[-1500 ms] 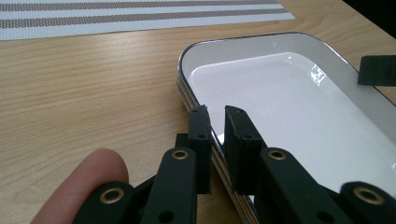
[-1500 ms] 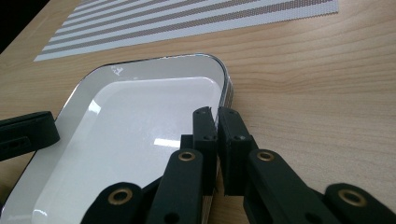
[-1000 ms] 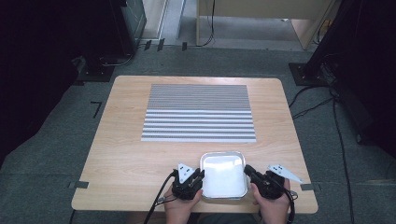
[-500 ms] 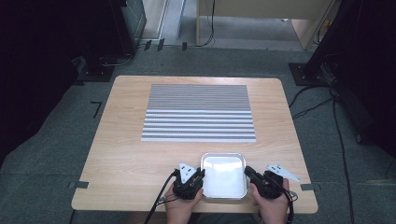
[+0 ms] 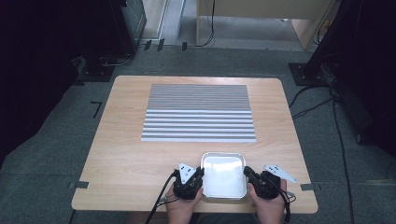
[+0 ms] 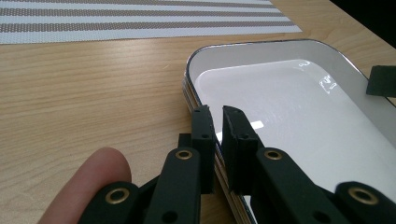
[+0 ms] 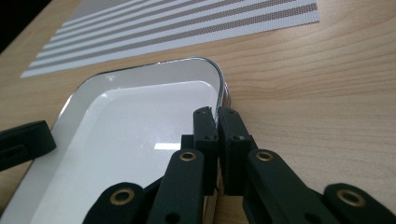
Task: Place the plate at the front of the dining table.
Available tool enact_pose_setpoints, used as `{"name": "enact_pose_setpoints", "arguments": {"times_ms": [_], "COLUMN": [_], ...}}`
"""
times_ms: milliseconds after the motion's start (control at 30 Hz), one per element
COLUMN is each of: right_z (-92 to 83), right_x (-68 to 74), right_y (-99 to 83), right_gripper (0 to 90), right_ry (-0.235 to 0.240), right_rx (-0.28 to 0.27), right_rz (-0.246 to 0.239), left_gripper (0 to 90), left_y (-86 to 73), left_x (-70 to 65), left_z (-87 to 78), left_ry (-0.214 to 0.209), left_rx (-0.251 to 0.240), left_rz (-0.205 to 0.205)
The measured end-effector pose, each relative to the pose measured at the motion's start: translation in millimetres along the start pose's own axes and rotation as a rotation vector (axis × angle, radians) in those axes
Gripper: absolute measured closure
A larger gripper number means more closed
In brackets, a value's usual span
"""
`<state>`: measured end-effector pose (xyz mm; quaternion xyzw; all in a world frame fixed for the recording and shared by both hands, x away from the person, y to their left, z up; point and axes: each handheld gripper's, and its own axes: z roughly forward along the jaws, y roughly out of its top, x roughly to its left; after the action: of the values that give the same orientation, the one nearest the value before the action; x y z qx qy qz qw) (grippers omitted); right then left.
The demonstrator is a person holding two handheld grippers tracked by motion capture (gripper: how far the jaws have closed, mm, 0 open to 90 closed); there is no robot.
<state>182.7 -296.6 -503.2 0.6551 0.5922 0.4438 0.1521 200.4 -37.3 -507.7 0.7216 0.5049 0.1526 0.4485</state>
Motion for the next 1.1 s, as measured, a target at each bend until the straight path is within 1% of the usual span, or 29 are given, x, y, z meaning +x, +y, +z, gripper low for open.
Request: {"name": "enact_pose_setpoints", "arguments": {"times_ms": [33, 67, 100, 167, 233, 267, 300, 333, 400, 467, 500, 567, 600, 633, 733, 767, 867, 900, 933, 1000, 1033, 1067, 1100], "right_z": [0.0, -0.2, -1.3, -2.1, -3.2, -3.2, -4.2, -4.5, -6.2, -8.7, -10.6, -12.4, -13.0, -13.4, -13.2, -12.9, -14.3, -15.3, -15.9, -16.6, -15.7, -15.7, -13.0], "right_x": [0.0, -1.1, -2.0, -2.4, -3.5, -3.5, -3.6, -3.4, -3.4, -4.3, -5.4, -7.7, -8.1, -9.2, -11.8, -13.5, -10.2, -8.7, -7.7, -5.6, -5.3, -5.3, -5.9], "right_y": [0.0, 0.4, 1.1, 1.4, 2.2, 2.2, 3.0, 3.0, 3.6, 4.4, 5.2, 5.5, 5.4, 5.3, 5.7, 5.9, 5.5, 5.3, 5.3, 5.1, 4.5, 4.5, 3.6], "right_gripper": [88.9, 89.1, 89.4, 89.7, 90.0, 90.0, 90.0, 90.0, 90.0, 90.0, 90.0, 90.0, 90.0, 90.0, 90.0, 90.0, 88.3, 85.0, 83.5, 81.9, 81.6, 81.6, 82.9], "right_ry": [0.000, 0.008, 0.022, 0.029, 0.039, 0.039, 0.028, 0.022, 0.015, 0.003, 0.001, -0.003, -0.007, -0.022, -0.030, -0.028, -0.057, -0.065, -0.068, -0.094, -0.108, -0.108, -0.116], "right_rx": [0.000, -0.007, -0.020, -0.034, -0.047, -0.047, -0.059, -0.064, -0.073, -0.087, -0.093, -0.098, -0.096, -0.095, -0.087, -0.086, -0.086, -0.089, -0.089, -0.084, -0.073, -0.073, -0.046], "right_rz": [0.000, 0.014, 0.039, 0.055, 0.087, 0.087, 0.107, 0.106, 0.105, 0.102, 0.102, 0.109, 0.115, 0.113, 0.115, 0.099, 0.040, 0.018, 0.009, -0.024, -0.043, -0.043, -0.046], "left_gripper": [84.7, 84.7, 84.7, 84.5, 84.1, 83.7, 82.6, 82.0, 80.5, 77.6, 76.8, 76.1, 76.4, 76.7, 76.6, 76.5, 75.9, 75.7, 75.6, 75.2, 75.4, 76.0, 76.1], "left_y": [0.0, -0.1, -0.1, 0.0, 0.0, 0.0, 0.1, 0.1, 0.1, 0.5, 0.5, 1.2, 1.6, 2.0, 2.3, 2.0, 1.3, 1.0, 0.6, -0.1, -0.2, -0.2, -0.9], "left_x": [0.0, 0.2, 0.4, 1.0, 1.0, 1.0, -1.1, -1.1, -5.9, -8.9, -8.9, -13.2, -14.9, -15.7, -18.7, -20.7, -23.1, -23.7, -24.3, -25.2, -25.3, -25.3, -25.6], "left_z": [0.0, 0.1, 0.4, 0.7, 1.5, 1.5, 2.0, 2.0, 2.5, 2.3, 2.3, 2.0, 1.7, 1.7, 3.2, 4.9, 7.3, 8.0, 8.9, 10.3, 10.6, 10.6, 12.2], "left_ry": [0.000, -0.001, -0.003, -0.006, -0.017, -0.017, -0.019, -0.019, -0.006, -0.004, -0.004, 0.000, 0.002, -0.004, -0.012, -0.019, -0.031, -0.033, -0.032, -0.031, -0.030, -0.030, -0.032], "left_rx": [0.000, 0.000, 0.001, 0.001, 0.004, 0.004, 0.006, 0.006, 0.003, 0.002, 0.002, 0.000, -0.004, -0.002, 0.007, 0.018, 0.032, 0.037, 0.041, 0.045, 0.047, 0.047, 0.054], "left_rz": [0.000, 0.000, -0.004, -0.009, -0.015, -0.015, -0.011, -0.011, 0.010, 0.023, 0.023, 0.044, 0.054, 0.056, 0.062, 0.064, 0.071, 0.071, 0.074, 0.075, 0.076, 0.076, 0.079]}}
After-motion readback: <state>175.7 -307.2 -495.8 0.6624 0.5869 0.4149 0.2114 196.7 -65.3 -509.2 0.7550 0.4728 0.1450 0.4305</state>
